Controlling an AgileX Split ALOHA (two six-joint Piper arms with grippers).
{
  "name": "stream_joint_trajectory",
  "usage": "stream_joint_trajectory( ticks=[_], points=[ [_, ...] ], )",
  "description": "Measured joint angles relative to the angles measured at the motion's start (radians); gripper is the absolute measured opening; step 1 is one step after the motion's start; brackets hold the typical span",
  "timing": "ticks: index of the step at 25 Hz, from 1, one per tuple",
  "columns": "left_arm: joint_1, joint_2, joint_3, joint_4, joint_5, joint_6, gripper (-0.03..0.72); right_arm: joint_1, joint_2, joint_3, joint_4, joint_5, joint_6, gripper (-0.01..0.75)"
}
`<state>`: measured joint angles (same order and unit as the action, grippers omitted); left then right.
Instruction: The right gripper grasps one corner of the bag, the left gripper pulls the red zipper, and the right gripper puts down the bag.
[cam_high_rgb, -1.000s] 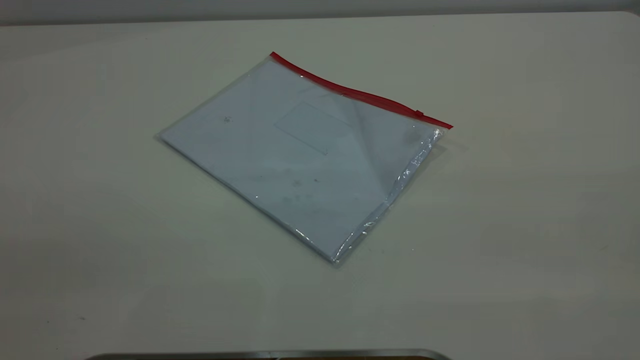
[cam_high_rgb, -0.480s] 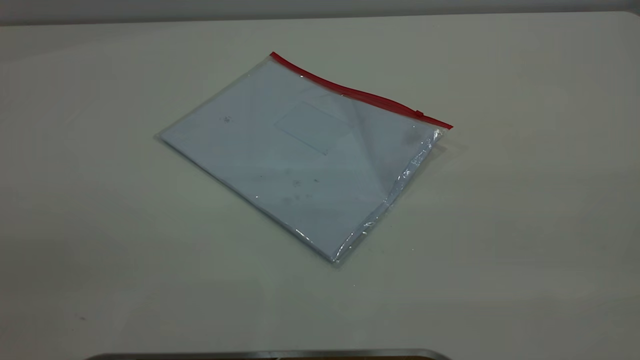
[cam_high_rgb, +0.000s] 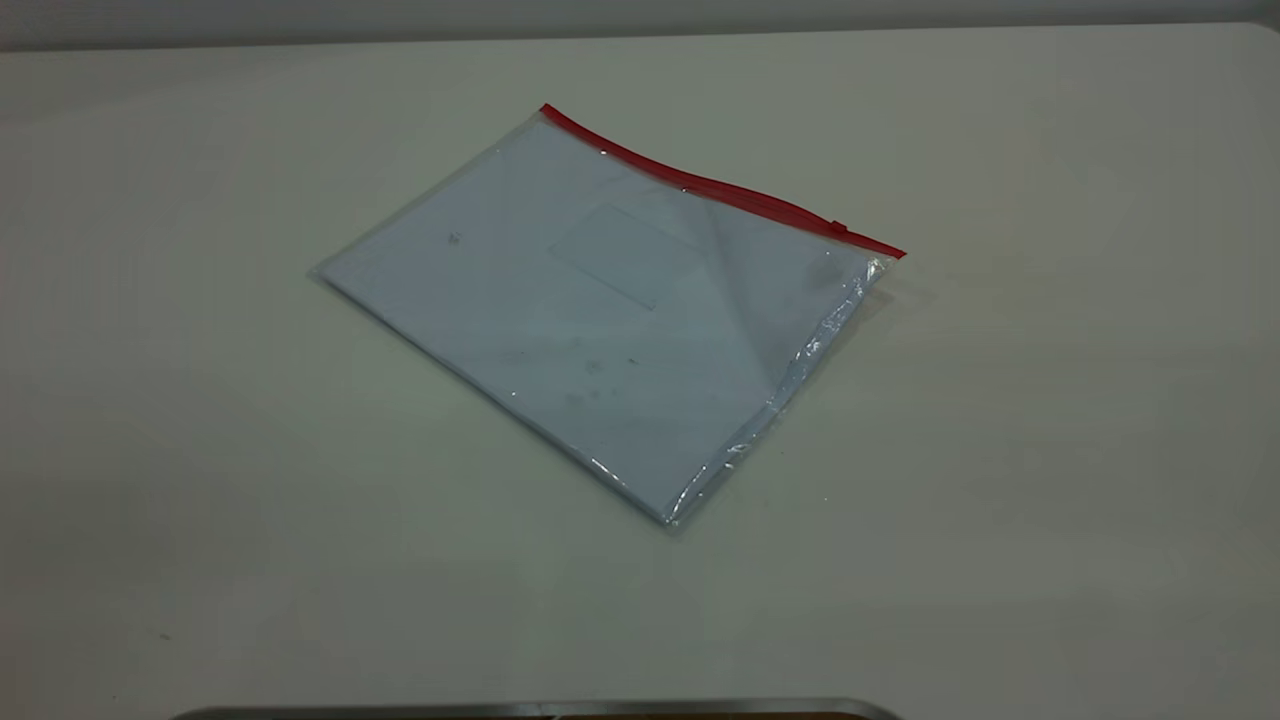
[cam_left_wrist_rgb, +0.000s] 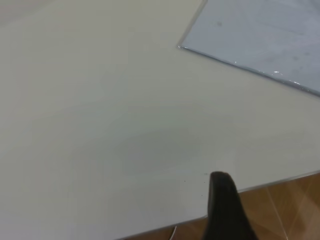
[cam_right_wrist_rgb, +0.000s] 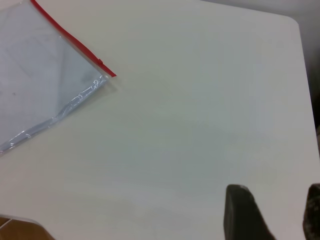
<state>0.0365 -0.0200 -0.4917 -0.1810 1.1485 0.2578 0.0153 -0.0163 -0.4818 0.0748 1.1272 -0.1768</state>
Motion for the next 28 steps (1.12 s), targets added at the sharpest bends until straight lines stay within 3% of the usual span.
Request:
stream_joint_trajectory(
  ticks=[14, 17, 22, 28],
  points=[
    [0.0, 0.0, 0.0, -0.021, -0.001, -0.002, 0.525, 0.0, 0.0, 0.0, 0.006, 0.0, 0.0, 0.336],
    [0.0, 0.004, -0.016, -0.019, -0.048, -0.045, 0.525, 0.0, 0.03, -0.006, 0.068, -0.015, 0.0, 0.338],
    [0.0, 0.183, -0.07, -0.014, -0.219, -0.106, 0.525, 0.0, 0.301, -0.021, 0.164, -0.232, -0.029, 0.378],
    [0.0, 0.614, -0.15, -0.031, -0.401, -0.022, 0.525, 0.0, 0.689, -0.021, 0.29, -0.436, -0.148, 0.495]
  ],
)
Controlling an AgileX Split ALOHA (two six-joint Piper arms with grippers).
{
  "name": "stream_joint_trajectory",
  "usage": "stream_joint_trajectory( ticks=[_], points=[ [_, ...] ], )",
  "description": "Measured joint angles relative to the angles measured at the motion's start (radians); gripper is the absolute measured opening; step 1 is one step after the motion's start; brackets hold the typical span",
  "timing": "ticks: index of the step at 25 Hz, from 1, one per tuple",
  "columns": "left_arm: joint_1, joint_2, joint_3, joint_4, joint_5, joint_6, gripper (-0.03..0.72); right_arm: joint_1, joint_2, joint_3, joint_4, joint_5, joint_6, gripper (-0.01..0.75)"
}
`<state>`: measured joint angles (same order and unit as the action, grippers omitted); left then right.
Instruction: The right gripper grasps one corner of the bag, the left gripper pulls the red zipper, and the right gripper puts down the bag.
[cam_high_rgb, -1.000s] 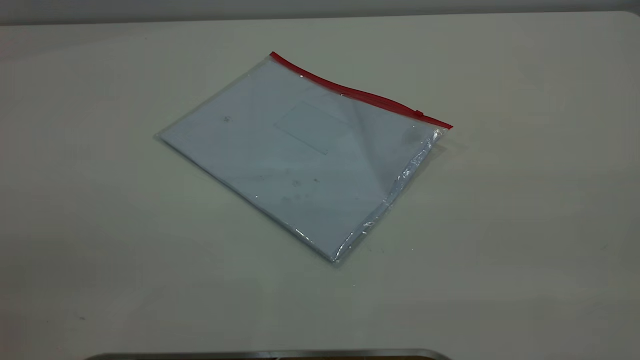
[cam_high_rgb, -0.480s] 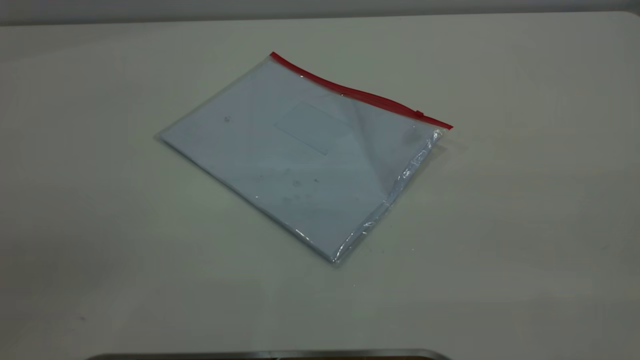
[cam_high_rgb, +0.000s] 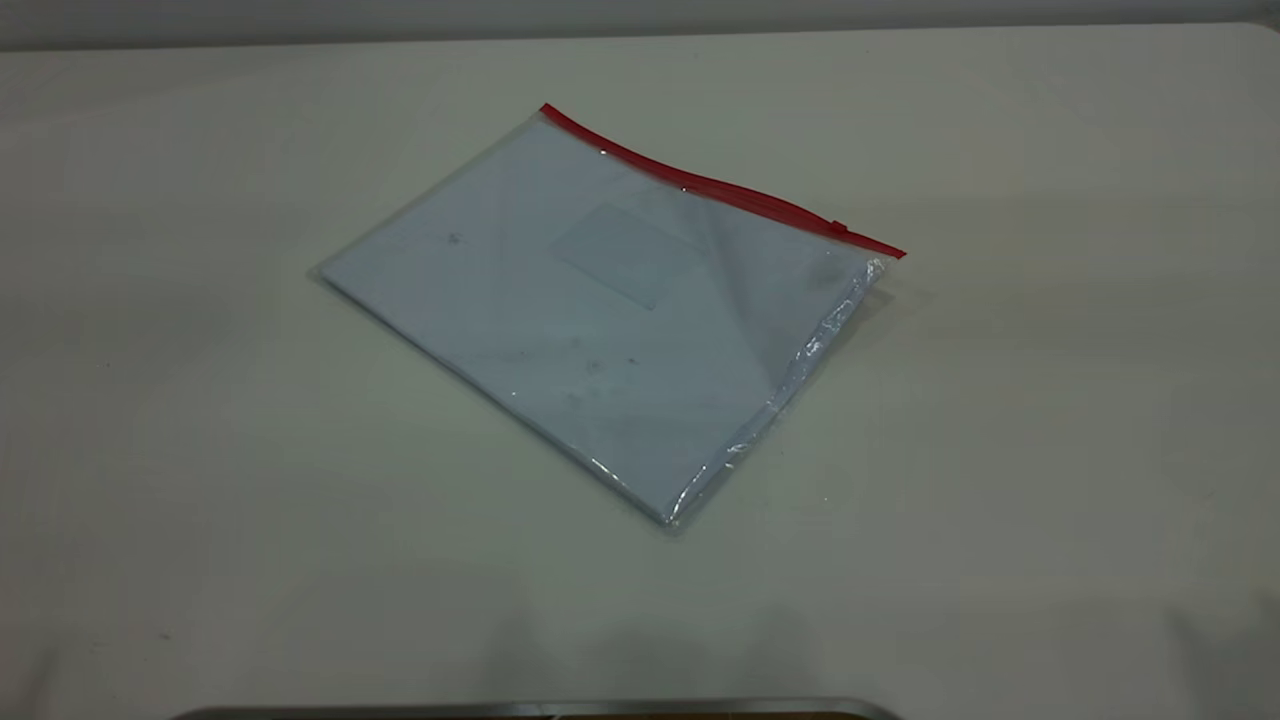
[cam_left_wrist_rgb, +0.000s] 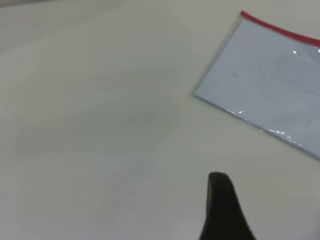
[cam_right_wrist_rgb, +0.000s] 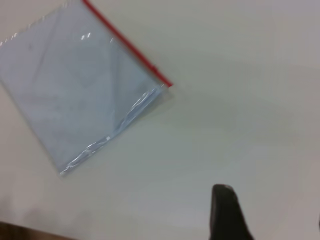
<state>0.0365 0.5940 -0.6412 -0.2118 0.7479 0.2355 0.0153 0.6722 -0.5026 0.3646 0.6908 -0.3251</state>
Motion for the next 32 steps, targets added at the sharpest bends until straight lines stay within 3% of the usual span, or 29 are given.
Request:
stream_joint_trajectory(
  ticks=[5, 11, 19, 25, 32],
  points=[
    [0.0, 0.301, -0.089, -0.102, -0.13, 0.053, 0.525, 0.0, 0.331, 0.0, 0.227, -0.178, -0.254, 0.521],
    [0.0, 0.578, -0.158, -0.287, -0.217, 0.245, 0.525, 0.0, 0.735, -0.015, 0.702, -0.321, -0.702, 0.522],
    [0.0, 0.791, -0.207, -0.561, -0.27, 0.503, 0.525, 0.0, 1.227, -0.181, 1.357, -0.213, -1.342, 0.522],
    [0.0, 0.849, -0.211, -0.727, -0.298, 0.649, 0.525, 0.0, 1.52, -0.39, 1.413, -0.097, -1.42, 0.522],
    [0.0, 0.853, -0.211, -0.783, -0.322, 0.709, 0.525, 0.0, 1.735, -0.566, 1.402, 0.0, -1.437, 0.522]
  ],
)
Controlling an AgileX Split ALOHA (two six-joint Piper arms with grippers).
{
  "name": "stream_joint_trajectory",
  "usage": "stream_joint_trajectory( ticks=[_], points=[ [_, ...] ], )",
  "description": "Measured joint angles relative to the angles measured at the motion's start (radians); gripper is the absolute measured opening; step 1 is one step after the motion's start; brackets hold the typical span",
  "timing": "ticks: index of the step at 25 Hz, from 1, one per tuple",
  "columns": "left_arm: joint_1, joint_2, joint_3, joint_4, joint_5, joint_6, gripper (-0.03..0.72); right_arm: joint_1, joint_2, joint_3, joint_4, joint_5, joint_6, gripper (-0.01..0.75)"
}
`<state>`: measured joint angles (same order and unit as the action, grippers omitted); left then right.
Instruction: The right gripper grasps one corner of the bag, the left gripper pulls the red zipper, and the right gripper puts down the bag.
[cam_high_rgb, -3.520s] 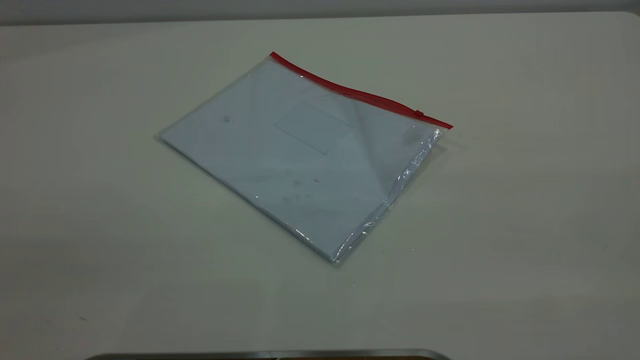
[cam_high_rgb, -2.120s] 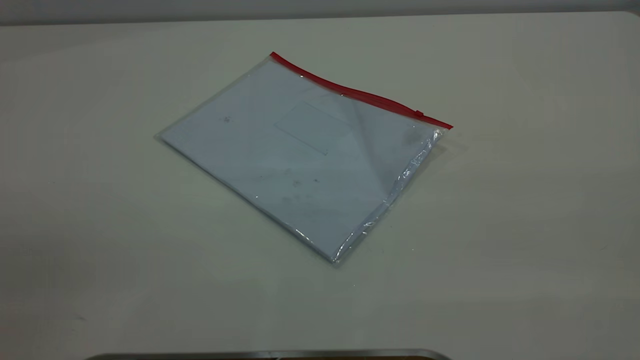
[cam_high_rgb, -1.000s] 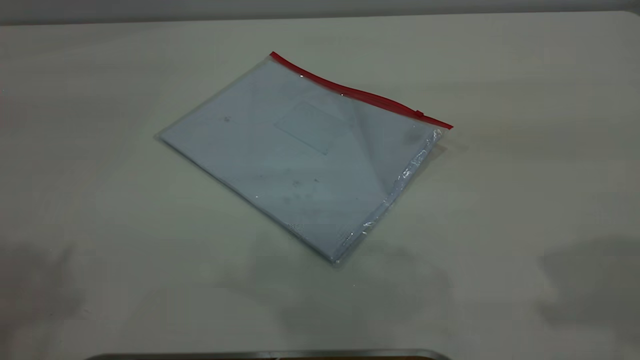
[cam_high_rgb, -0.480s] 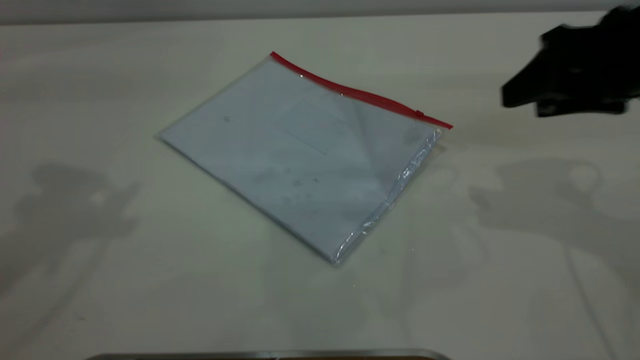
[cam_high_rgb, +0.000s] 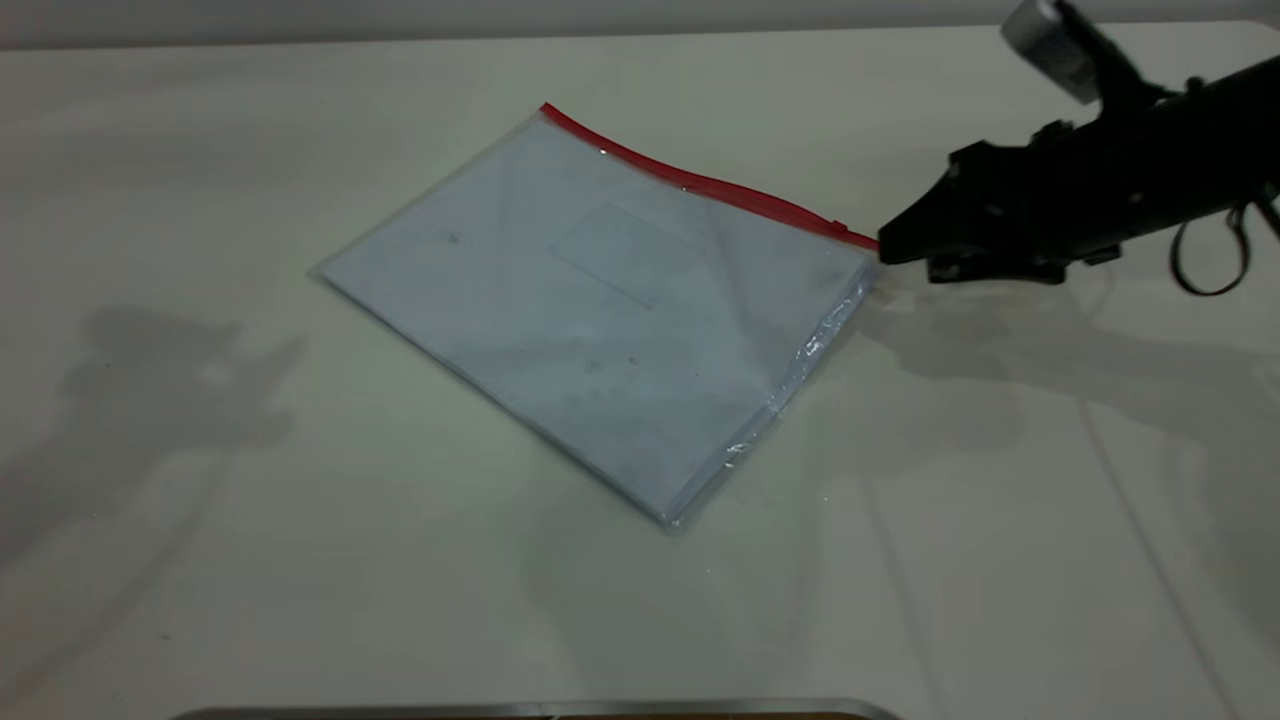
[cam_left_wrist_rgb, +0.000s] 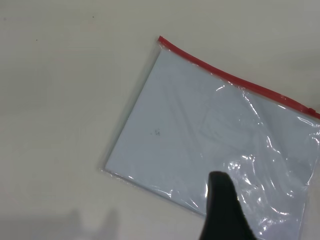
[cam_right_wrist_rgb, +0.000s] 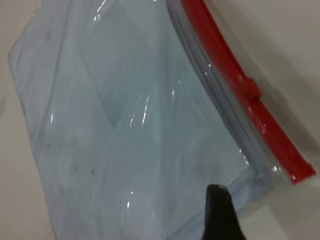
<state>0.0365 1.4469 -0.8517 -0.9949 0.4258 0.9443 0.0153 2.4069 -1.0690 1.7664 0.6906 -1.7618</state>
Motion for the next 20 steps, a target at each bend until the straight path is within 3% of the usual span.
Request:
stream_joint_trajectory(
  ticks=[20],
  points=[
    [0.0, 0.004, -0.001, -0.002, -0.003, 0.002, 0.525, 0.05, 0.155, -0.137, 0.021, 0.116, 0.015, 0.512]
  ],
)
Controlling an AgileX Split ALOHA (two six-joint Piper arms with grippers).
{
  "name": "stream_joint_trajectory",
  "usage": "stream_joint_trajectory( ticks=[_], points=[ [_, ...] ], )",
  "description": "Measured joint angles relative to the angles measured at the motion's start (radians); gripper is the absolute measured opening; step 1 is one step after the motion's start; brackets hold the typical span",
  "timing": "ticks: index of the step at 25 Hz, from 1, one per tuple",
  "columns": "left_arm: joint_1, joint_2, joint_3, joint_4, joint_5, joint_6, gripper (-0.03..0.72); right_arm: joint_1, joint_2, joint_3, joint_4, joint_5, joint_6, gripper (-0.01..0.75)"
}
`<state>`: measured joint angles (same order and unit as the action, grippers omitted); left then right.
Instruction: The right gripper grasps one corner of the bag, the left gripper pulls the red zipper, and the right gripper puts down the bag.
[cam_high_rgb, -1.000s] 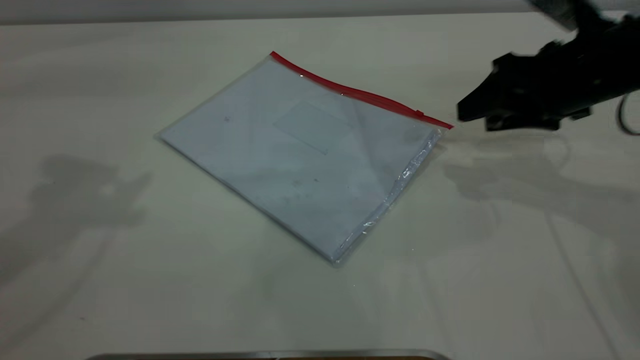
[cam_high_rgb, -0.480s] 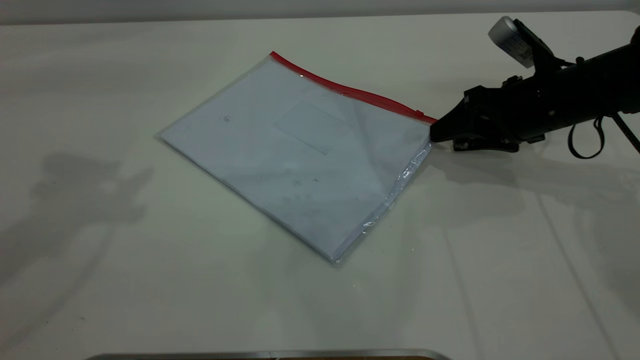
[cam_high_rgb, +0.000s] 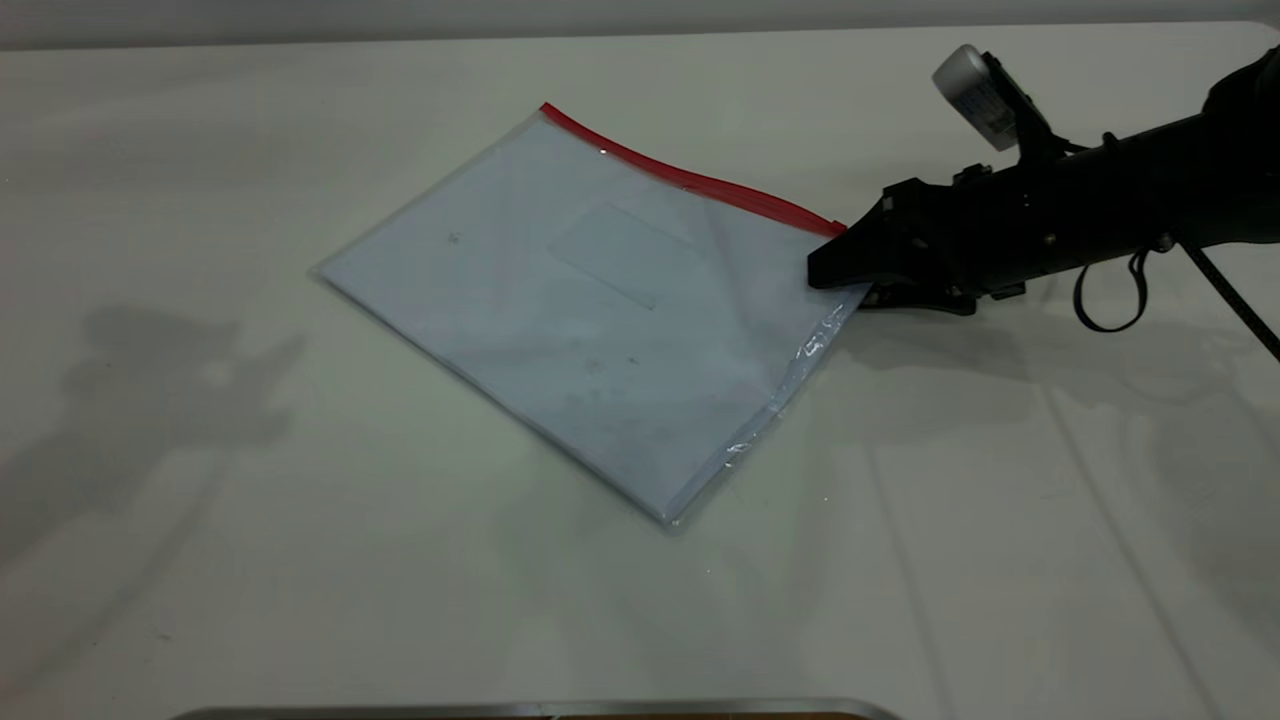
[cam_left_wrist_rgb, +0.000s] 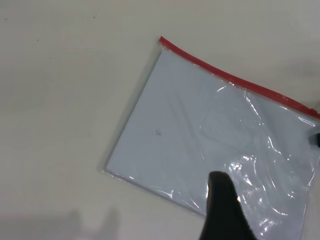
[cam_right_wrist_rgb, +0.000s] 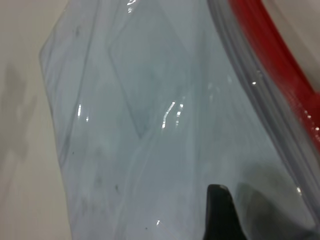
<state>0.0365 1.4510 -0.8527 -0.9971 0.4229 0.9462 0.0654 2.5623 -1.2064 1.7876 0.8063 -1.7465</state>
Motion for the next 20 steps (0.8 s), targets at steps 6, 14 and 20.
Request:
stream_joint_trajectory(
  ticks=[6, 14, 20],
  points=[
    [0.0, 0.0, 0.0, 0.0, 0.0, 0.0, 0.525, 0.004, 0.004, -0.004, 0.0, 0.004, 0.003, 0.34],
    [0.0, 0.0, 0.0, -0.001, 0.0, 0.0, 0.525, 0.046, 0.004, -0.021, 0.001, 0.074, 0.003, 0.033],
    [0.0, 0.0, 0.0, -0.001, -0.002, 0.004, 0.525, 0.104, -0.004, -0.026, -0.289, 0.207, 0.088, 0.033]
  ],
)
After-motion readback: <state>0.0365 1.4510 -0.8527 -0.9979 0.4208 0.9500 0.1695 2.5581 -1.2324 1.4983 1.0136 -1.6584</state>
